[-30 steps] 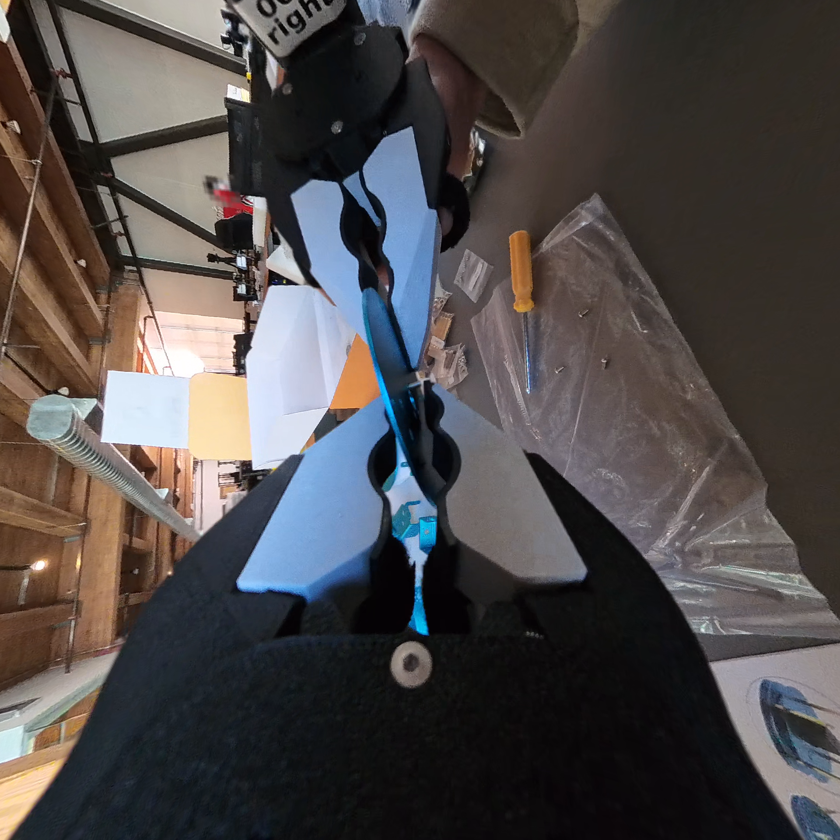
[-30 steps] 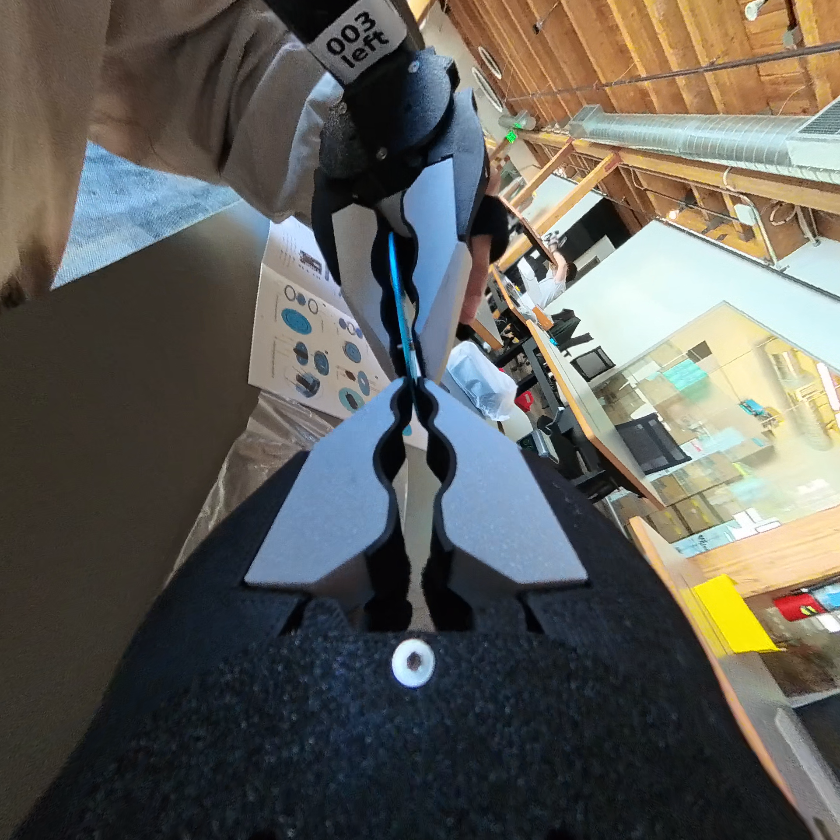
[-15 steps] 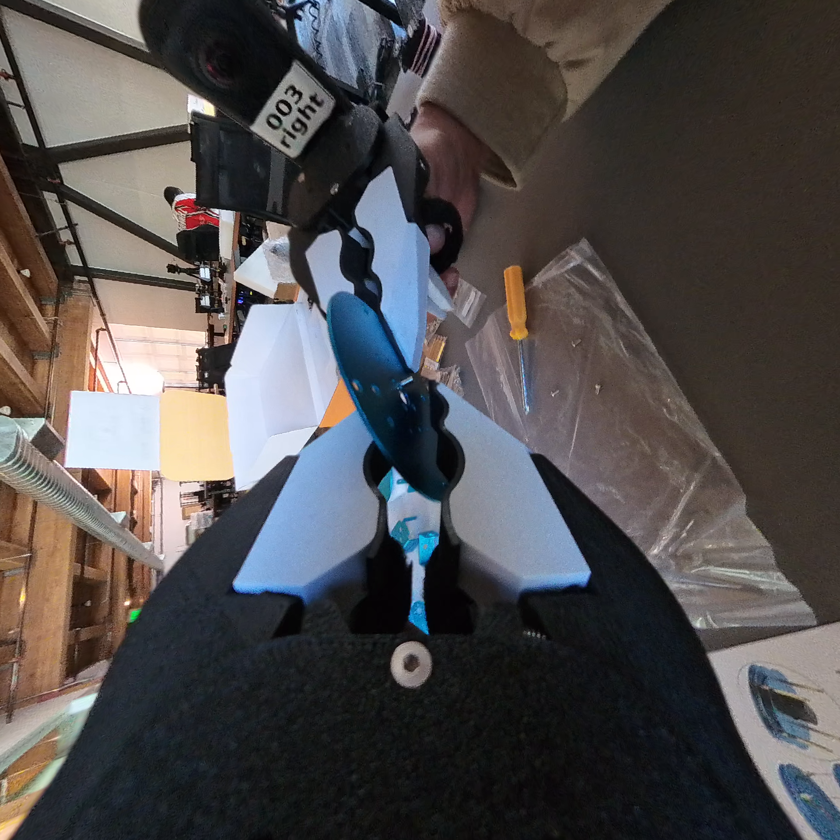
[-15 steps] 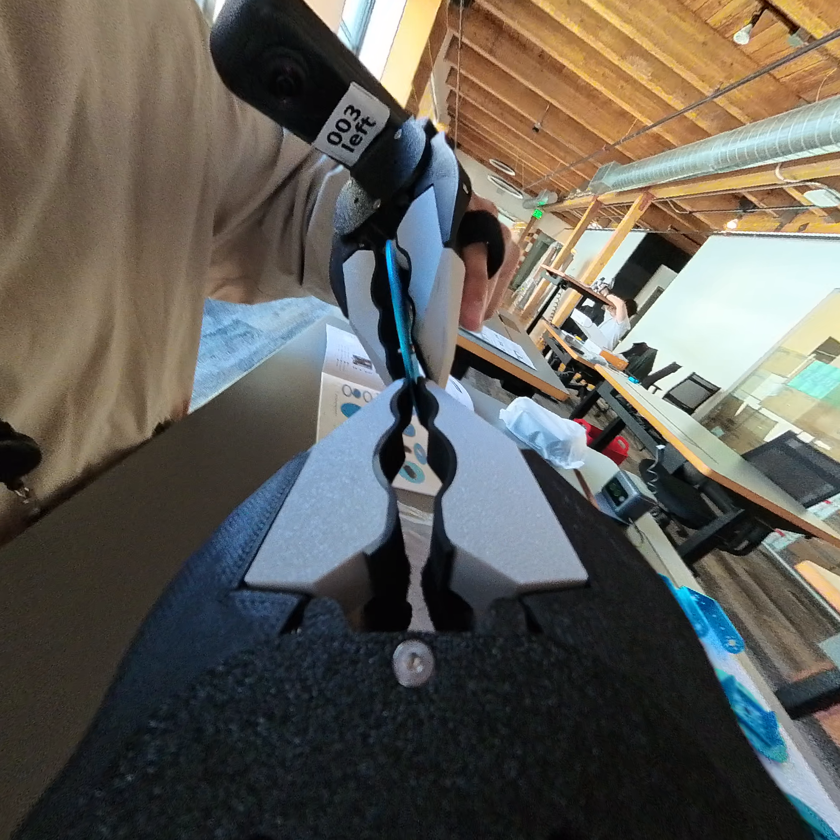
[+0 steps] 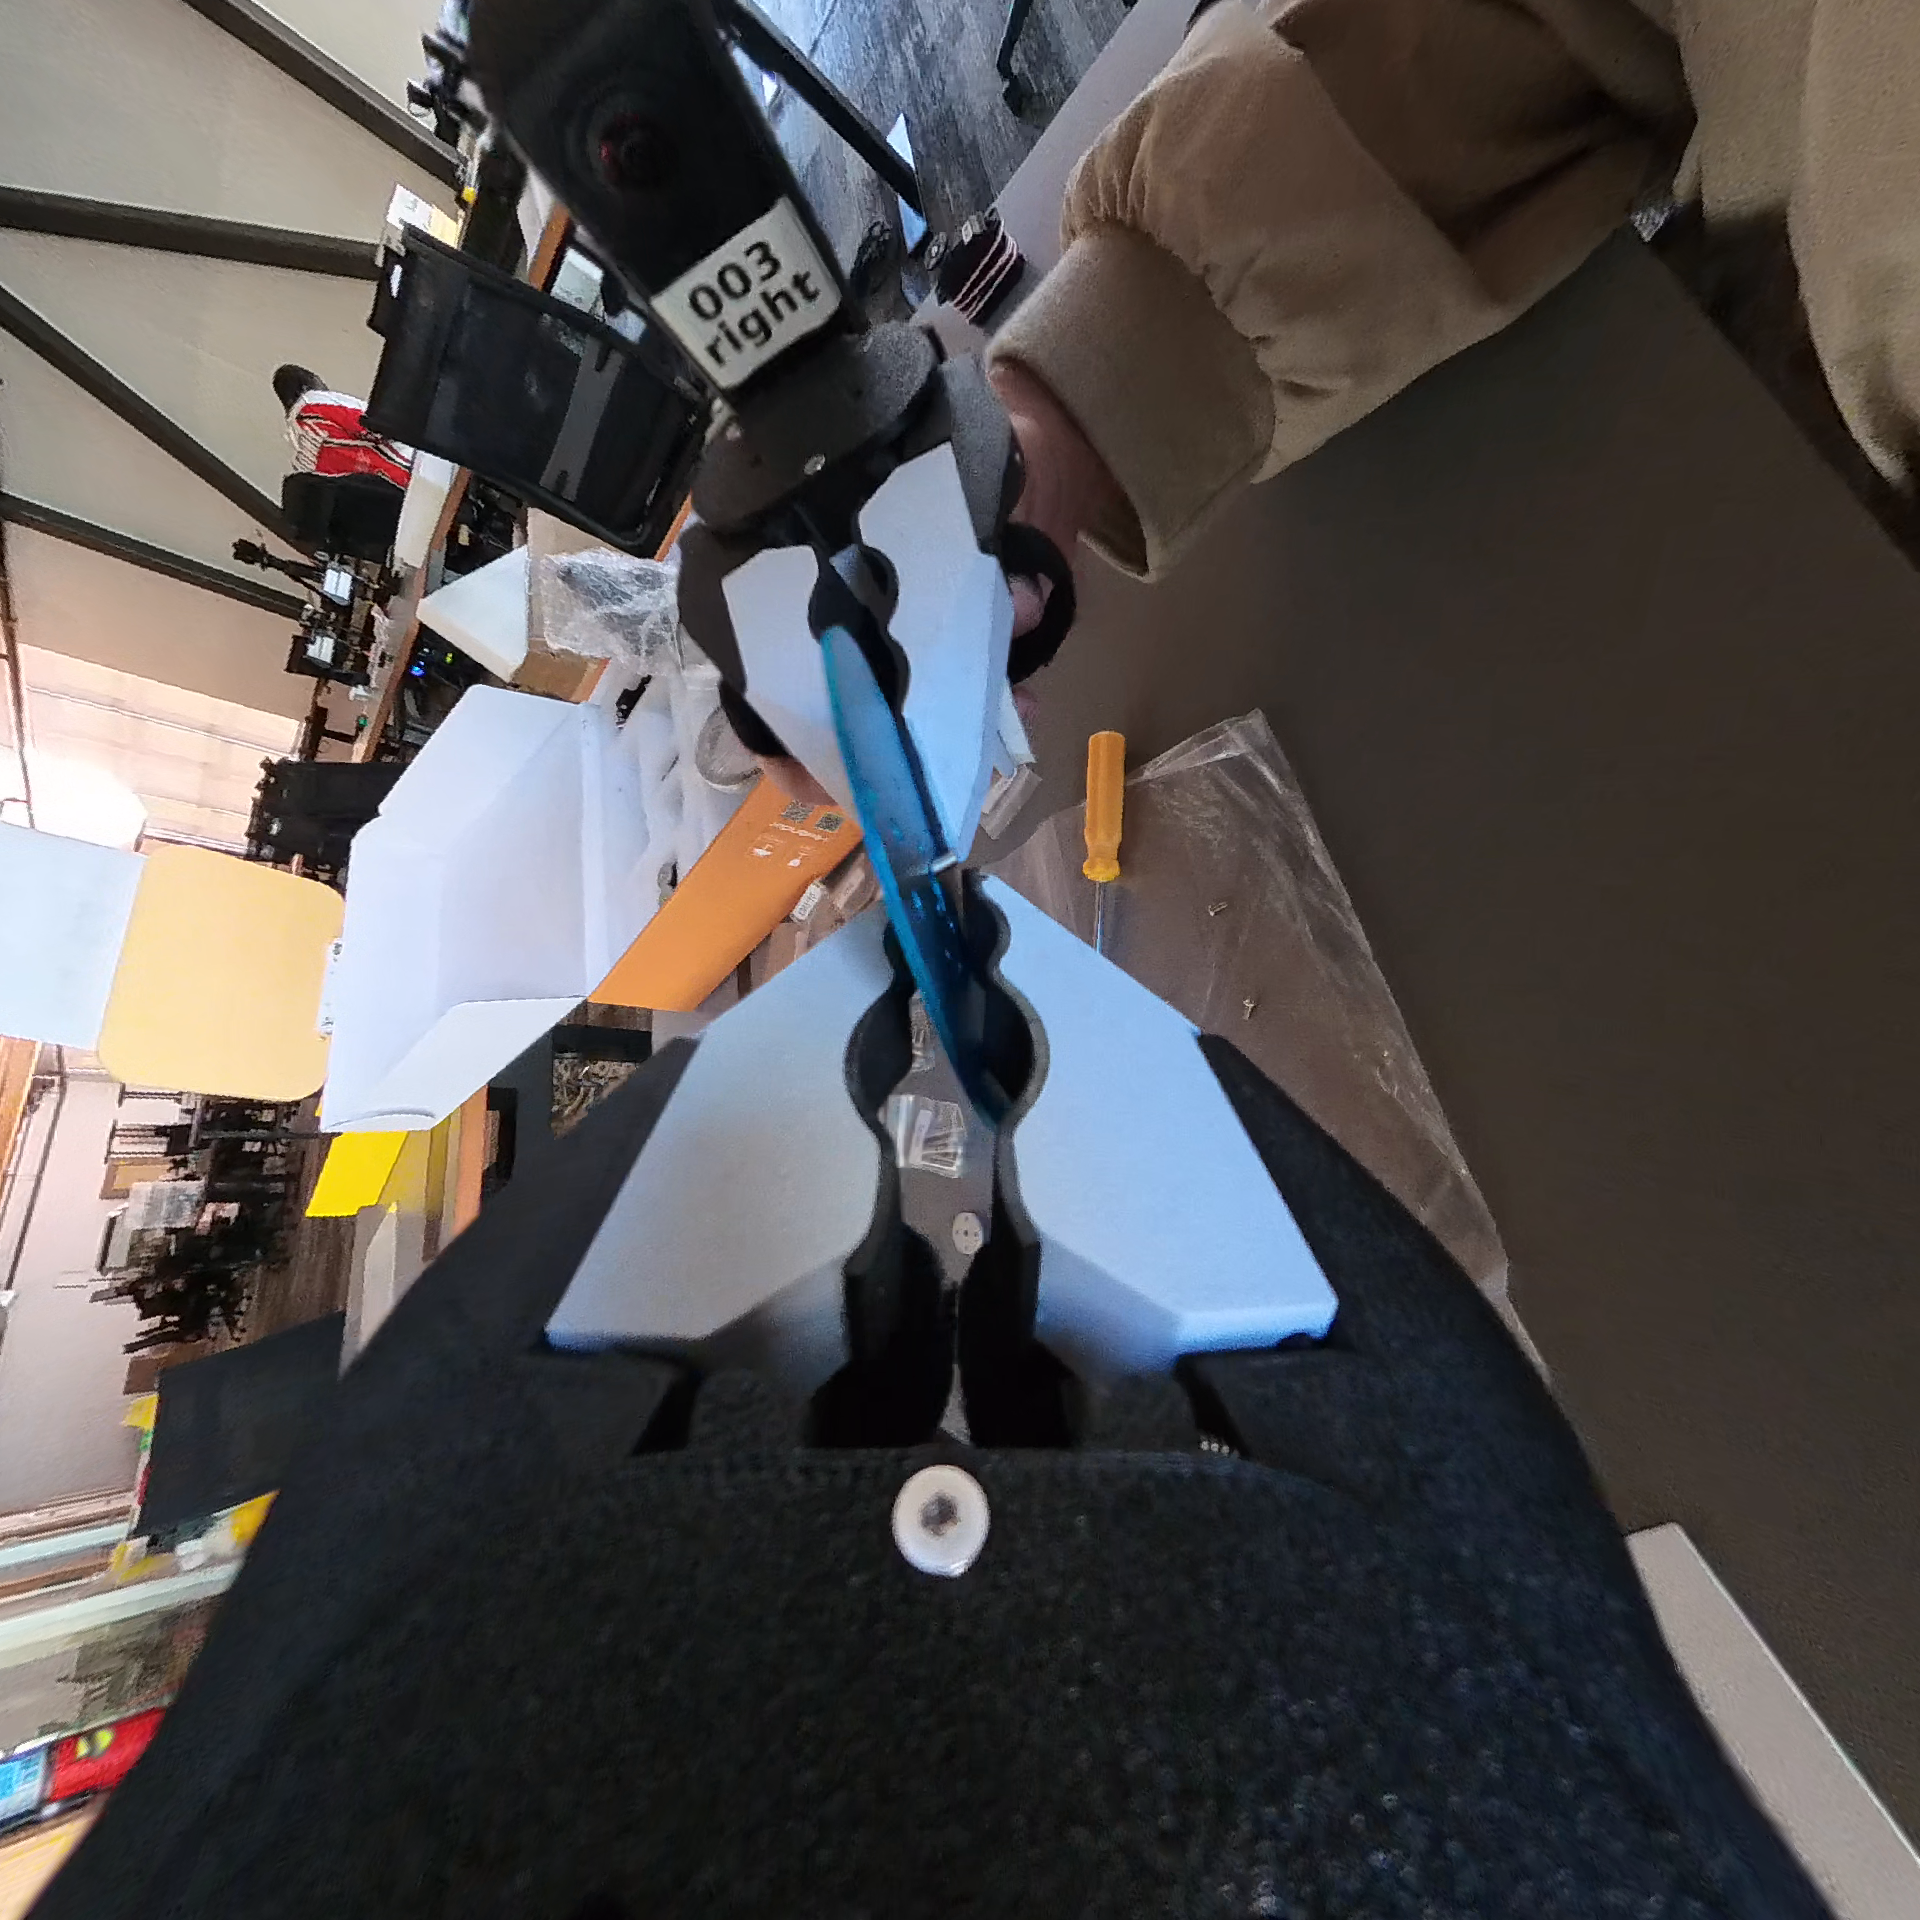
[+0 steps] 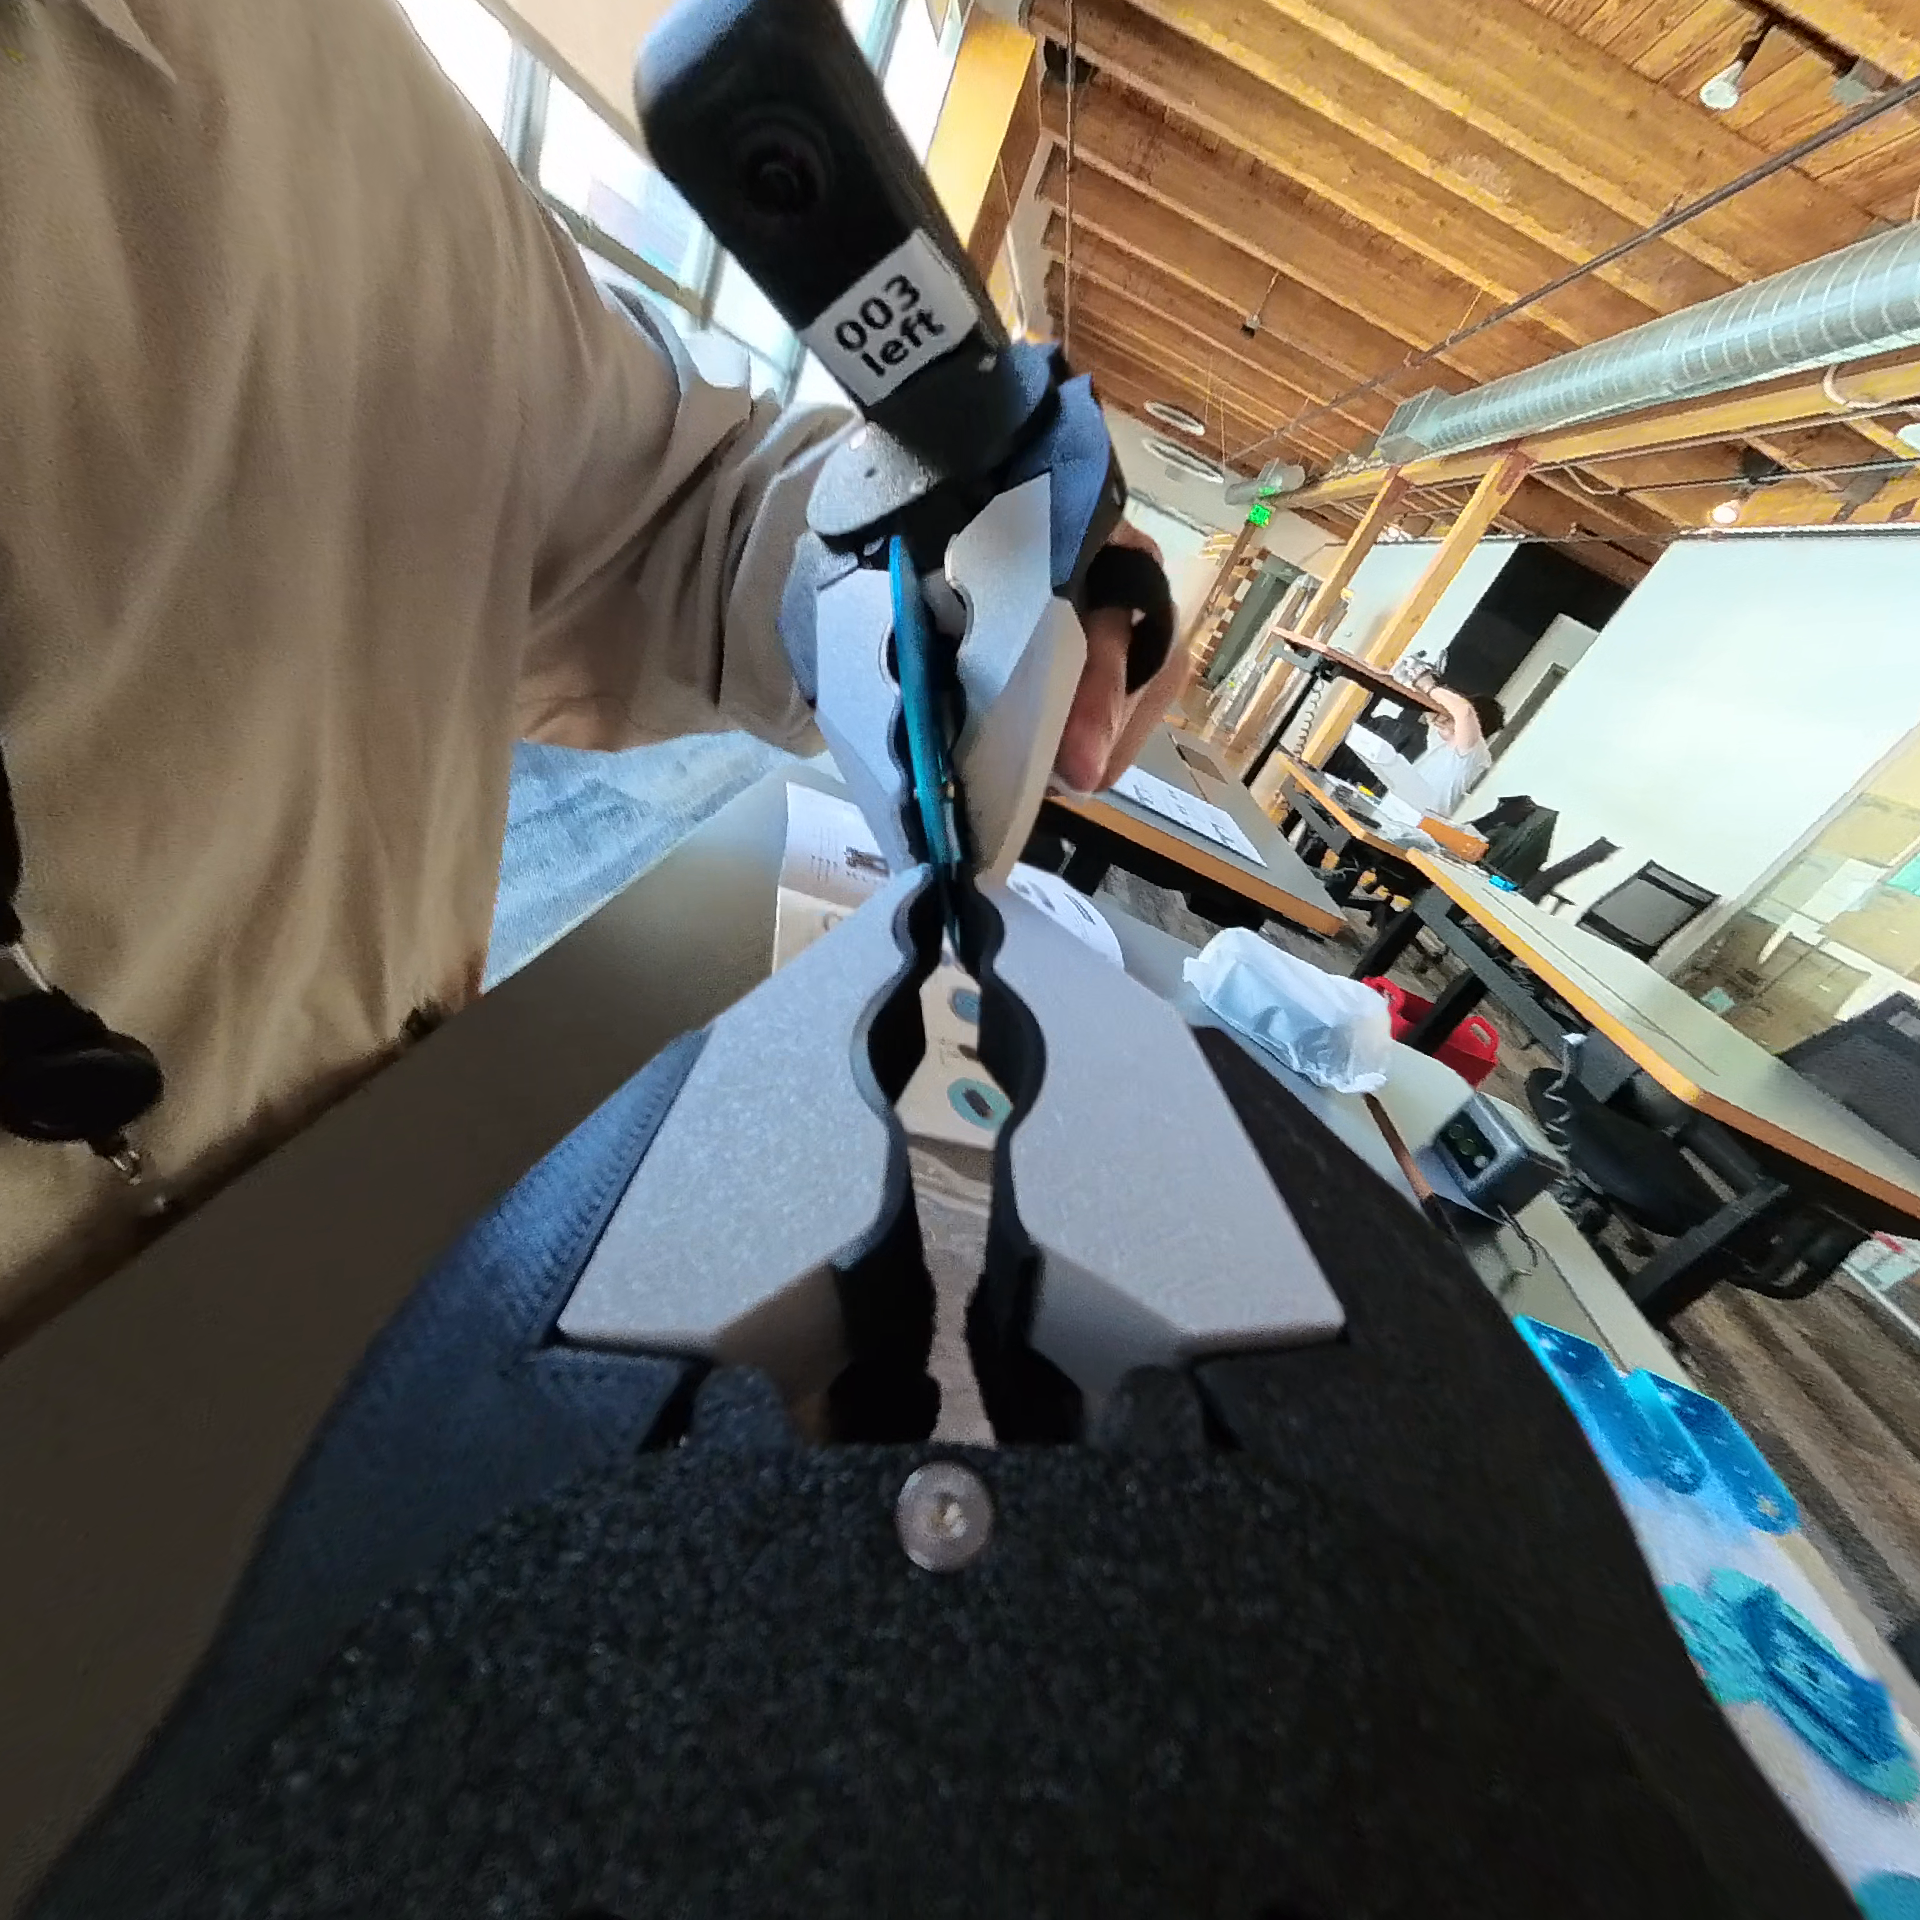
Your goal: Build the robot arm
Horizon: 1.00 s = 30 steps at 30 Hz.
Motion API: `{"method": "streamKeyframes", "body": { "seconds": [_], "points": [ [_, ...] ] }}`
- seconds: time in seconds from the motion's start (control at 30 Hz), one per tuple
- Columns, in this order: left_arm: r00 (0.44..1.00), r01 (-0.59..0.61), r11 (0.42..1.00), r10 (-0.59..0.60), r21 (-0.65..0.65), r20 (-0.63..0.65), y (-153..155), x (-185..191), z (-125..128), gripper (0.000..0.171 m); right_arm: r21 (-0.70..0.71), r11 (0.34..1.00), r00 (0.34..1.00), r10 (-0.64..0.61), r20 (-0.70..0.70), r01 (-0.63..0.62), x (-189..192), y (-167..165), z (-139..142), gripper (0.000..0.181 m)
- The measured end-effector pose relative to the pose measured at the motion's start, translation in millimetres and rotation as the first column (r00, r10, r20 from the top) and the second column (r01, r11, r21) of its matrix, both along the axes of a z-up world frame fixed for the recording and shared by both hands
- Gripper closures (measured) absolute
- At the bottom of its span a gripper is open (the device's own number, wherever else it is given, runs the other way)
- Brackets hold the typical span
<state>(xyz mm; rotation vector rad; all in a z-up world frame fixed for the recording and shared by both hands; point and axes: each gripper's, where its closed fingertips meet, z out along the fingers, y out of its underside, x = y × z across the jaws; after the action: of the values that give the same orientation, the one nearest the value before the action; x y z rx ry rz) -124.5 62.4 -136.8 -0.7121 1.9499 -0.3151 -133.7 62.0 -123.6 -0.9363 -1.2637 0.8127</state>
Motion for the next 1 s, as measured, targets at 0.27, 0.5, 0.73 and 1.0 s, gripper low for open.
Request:
{"method": "streamKeyframes", "body": {
  "seconds": [0.27, 0.5, 0.73, 1.0],
  "points": [
    [1.0, -0.001, 0.998, 0.0, 0.058, 0.025, -1.4, -2.8, -8.8, 0.17, -0.064, 0.995, 0.987, -0.069, 0.143, 0.079, 2.0, 4.2, -20.0, 0.163],
    [0.995, -0.083, 0.979, 0.069, 0.187, 0.076, 19.5, -8.1, -22.1, 0.17, -0.088, 0.99, 0.987, -0.097, 0.132, 0.109, 12.3, 12.7, -20.7, 0.153],
    [0.963, -0.266, 0.898, 0.236, 0.351, 0.127, 69.7, -27.4, -38.1, 0.171, -0.174, 0.95, 0.955, -0.223, 0.196, 0.258, 20.3, 44.0, -41.5, 0.142],
    [0.89, -0.451, 0.828, 0.446, 0.333, 0.097, 126.6, -68.7, -75.5, 0.171, -0.273, 0.722, 0.704, -0.399, 0.587, 0.636, 32.9, 145.5, -135.1, 0.146]
  ]
}}
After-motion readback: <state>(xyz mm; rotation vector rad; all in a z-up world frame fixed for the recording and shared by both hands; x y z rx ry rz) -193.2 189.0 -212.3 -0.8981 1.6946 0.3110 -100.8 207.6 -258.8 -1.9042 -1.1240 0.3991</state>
